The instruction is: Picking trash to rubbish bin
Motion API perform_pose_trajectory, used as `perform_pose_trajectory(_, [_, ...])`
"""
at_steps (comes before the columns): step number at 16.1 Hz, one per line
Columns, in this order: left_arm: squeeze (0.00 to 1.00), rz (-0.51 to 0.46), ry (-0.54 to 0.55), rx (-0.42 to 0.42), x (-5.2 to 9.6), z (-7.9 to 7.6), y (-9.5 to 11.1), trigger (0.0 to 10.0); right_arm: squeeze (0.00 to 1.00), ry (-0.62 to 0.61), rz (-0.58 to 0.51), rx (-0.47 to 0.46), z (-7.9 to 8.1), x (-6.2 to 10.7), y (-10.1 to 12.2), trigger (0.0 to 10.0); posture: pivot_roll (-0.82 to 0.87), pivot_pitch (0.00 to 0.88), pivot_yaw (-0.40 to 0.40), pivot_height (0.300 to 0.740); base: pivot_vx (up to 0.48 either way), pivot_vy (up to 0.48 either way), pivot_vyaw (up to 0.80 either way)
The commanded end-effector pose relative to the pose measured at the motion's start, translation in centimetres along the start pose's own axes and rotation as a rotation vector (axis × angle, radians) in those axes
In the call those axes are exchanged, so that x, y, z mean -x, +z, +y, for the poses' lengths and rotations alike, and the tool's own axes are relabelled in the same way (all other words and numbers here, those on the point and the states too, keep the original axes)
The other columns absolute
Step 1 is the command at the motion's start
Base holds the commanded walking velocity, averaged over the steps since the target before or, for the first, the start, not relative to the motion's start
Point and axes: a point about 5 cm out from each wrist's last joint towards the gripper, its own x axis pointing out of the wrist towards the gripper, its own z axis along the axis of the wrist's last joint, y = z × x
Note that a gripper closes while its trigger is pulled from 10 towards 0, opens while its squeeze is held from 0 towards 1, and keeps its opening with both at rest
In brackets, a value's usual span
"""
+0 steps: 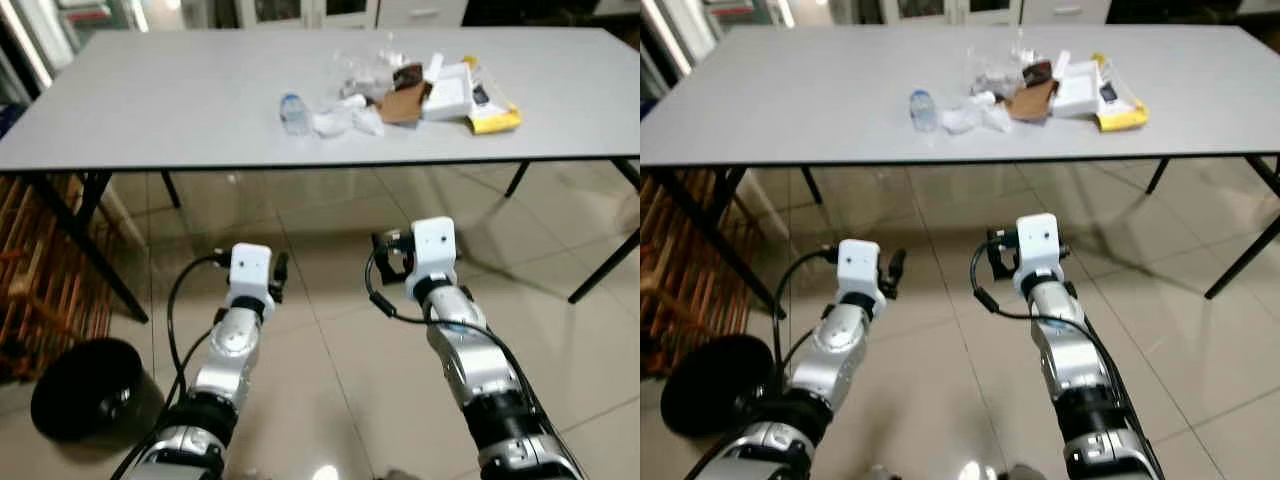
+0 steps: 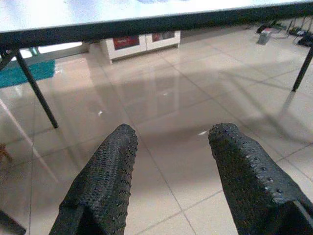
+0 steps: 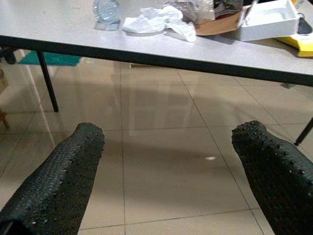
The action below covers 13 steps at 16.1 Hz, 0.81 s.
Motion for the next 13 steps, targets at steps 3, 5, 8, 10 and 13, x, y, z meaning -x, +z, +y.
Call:
perform_pose_trajectory(3, [0.0, 0.008, -0.013, 0.008, -0.05, -0.79, -0.03, 10.0, 0.0, -0.014, 0.009, 0.019, -0.74, 0.17, -0.1, 10.0, -0.06, 0.106, 0.029, 0.74, 0.0, -0.424, 0.0])
perform_pose_trajectory(5, [0.0, 0.008, -0.013, 0.009, -0.04, -0.79, -0.05, 10.0, 0.0, -0.013, 0.011, 0.02, -0.72, 0.19, -0.13, 10.0, -0.06, 0.106, 0.029, 0.74, 0.0, -0.426, 0.0])
perform_pose_trajectory(8, [0.0, 0.008, -0.012, 0.009, -0.03, -0.82, -0.05, 10.0, 0.0, -0.007, 0.014, 0.023, -0.69, 0.21, -0.19, 10.0, -0.06, 0.103, 0.029, 0.74, 0.0, -0.424, 0.0])
perform_pose_trajectory(10, [0.0, 0.009, -0.012, 0.009, -0.02, -0.83, -0.09, 10.0, 0.0, -0.006, 0.014, 0.022, -0.68, 0.24, -0.21, 10.0, -0.06, 0.1, 0.029, 0.74, 0.0, -0.424, 0.0])
perform_pose_trajectory(13, [0.0, 0.009, -0.013, 0.009, -0.01, -0.85, -0.11, 10.0, 0.0, -0.006, 0.015, 0.023, -0.64, 0.26, -0.24, 10.0, -0.06, 0.095, 0.03, 0.74, 0.0, -0.42, 0.0])
